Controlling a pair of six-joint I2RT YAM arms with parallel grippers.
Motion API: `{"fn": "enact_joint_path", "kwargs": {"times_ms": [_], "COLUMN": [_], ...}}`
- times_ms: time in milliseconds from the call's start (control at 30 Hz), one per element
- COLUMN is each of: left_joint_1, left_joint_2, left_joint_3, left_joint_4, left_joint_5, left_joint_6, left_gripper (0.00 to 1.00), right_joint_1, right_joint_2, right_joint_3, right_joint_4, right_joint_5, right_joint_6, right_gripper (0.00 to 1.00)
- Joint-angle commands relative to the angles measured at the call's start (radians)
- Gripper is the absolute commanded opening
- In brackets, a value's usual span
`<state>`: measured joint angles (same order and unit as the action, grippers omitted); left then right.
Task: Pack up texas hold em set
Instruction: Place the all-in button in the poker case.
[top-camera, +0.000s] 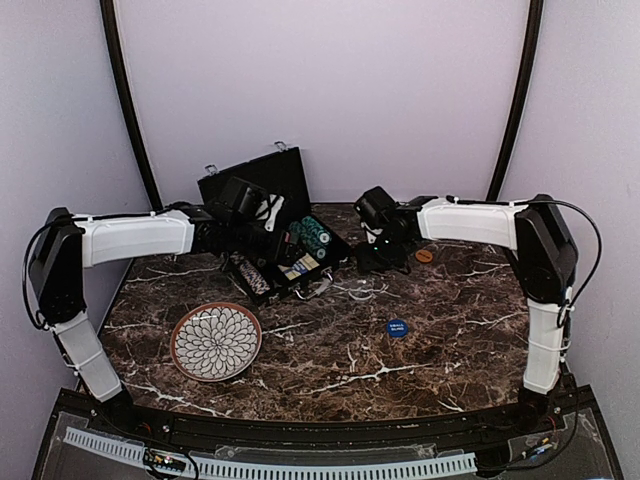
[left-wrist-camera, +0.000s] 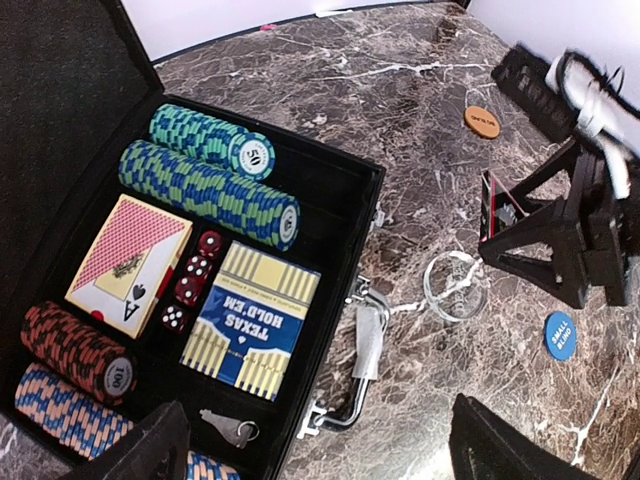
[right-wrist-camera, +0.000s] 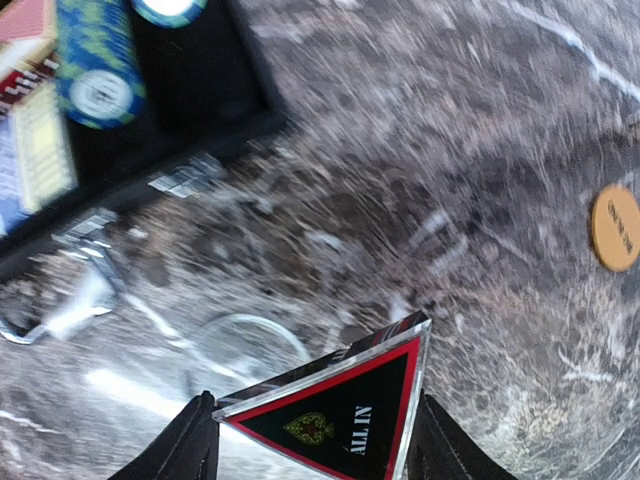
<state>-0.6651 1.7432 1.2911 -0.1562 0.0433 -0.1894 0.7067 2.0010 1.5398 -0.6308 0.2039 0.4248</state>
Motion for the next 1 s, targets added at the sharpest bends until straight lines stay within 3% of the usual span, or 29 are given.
{"fn": "enact_joint_path", "kwargs": {"times_ms": [0, 400, 667, 967], "left_joint_1": [0.018, 0.135, 0.152, 0.154], "left_joint_2": [-0.113, -0.296, -0.334, -0.366], "left_joint_3": [-0.05, -0.224, -0.246, -0.267], "left_joint_4": [0.04, 0.095, 0.064, 0.06], "left_joint_5": [-0.084, -0.084, -0.079, -0.086], "left_joint_6": [-0.042, -0.106, -0.075, -0.053], "left_gripper": [0.93, 0.93, 0.94, 0.96], "right_joint_1": [0.031, 0.087, 0.117, 0.117], "right_joint_2": [0.014, 0.242, 0.411, 0.489], "right_joint_3": [0.132, 0.443, 0.653, 0.686], "right_joint_4": [0.062, 0.163, 0.147, 0.136], "right_joint_5": [-0.055, -0.197, -0.254, -0.259], "right_joint_6": [-0.043, -0.083, -0.077, -0.065], "right_gripper": [0.5, 0.52, 0.52, 0.56]}}
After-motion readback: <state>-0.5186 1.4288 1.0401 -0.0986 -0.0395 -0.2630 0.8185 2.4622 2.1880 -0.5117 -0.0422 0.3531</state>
